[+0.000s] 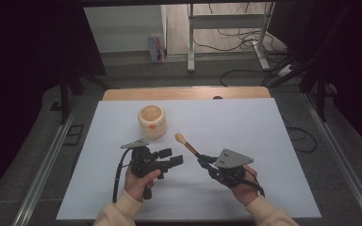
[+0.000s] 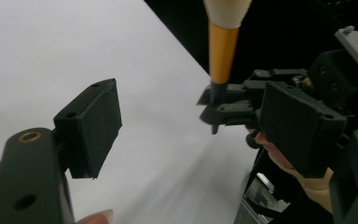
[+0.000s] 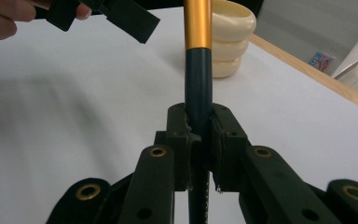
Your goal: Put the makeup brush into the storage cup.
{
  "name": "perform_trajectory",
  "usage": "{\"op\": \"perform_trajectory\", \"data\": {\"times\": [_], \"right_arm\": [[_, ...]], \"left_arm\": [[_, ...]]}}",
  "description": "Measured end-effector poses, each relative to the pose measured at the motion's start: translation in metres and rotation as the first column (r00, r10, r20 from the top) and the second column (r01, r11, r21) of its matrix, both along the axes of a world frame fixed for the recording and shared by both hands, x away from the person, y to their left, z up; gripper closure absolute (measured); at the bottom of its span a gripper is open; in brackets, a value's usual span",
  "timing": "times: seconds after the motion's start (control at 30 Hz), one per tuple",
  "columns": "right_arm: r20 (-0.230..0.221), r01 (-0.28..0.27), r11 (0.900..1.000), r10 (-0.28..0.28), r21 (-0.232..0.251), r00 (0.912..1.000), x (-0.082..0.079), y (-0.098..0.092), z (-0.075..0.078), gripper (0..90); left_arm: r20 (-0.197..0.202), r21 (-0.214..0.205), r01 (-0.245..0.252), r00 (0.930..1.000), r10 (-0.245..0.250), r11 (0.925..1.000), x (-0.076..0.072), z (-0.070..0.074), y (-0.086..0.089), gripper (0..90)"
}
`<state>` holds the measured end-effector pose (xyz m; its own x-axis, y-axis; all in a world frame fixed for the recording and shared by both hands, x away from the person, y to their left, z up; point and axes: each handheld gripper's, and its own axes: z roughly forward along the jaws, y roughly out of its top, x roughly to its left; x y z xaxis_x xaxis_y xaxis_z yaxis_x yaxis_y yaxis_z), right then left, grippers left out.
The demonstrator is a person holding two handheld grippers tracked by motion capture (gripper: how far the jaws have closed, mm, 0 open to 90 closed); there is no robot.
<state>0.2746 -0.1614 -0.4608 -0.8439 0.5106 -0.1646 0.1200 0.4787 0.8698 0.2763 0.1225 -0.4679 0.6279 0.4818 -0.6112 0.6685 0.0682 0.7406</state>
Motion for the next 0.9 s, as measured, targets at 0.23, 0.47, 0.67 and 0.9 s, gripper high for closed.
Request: {"op": "perform_trajectory", "data": {"times": [0.23, 0.47, 0.67, 0.9], "right_arm": [[-0.001, -0.004, 1.0000, 0.004, -0.006, 1.0000, 0.000, 0.004, -0.001, 79.1], [-0.005, -0.005, 1.0000, 0.005, -0.003, 1.0000, -0.001, 0.005, -0.002, 79.1], [-0.005, -0.009, 0.9999, 0.009, -0.005, 0.9999, -0.002, 0.008, -0.003, 79.1], [-0.007, -0.016, 0.9998, 0.016, -0.006, 0.9998, -0.003, 0.011, -0.004, 79.1]], "left_arm": [[0.028, 0.001, 0.009, 0.9996, -0.009, 1.0000, 0.001, 0.003, -0.012, 24.6], [0.034, -0.005, -0.005, 0.9994, 0.005, 1.0000, 0.005, 0.004, -0.018, 31.5], [0.040, -0.016, -0.019, 0.9990, 0.020, 0.9997, 0.007, 0.004, -0.023, 40.1], [0.023, -0.040, -0.023, 0.9995, 0.024, 0.9989, 0.010, 0.002, -0.025, 59.6]]}}
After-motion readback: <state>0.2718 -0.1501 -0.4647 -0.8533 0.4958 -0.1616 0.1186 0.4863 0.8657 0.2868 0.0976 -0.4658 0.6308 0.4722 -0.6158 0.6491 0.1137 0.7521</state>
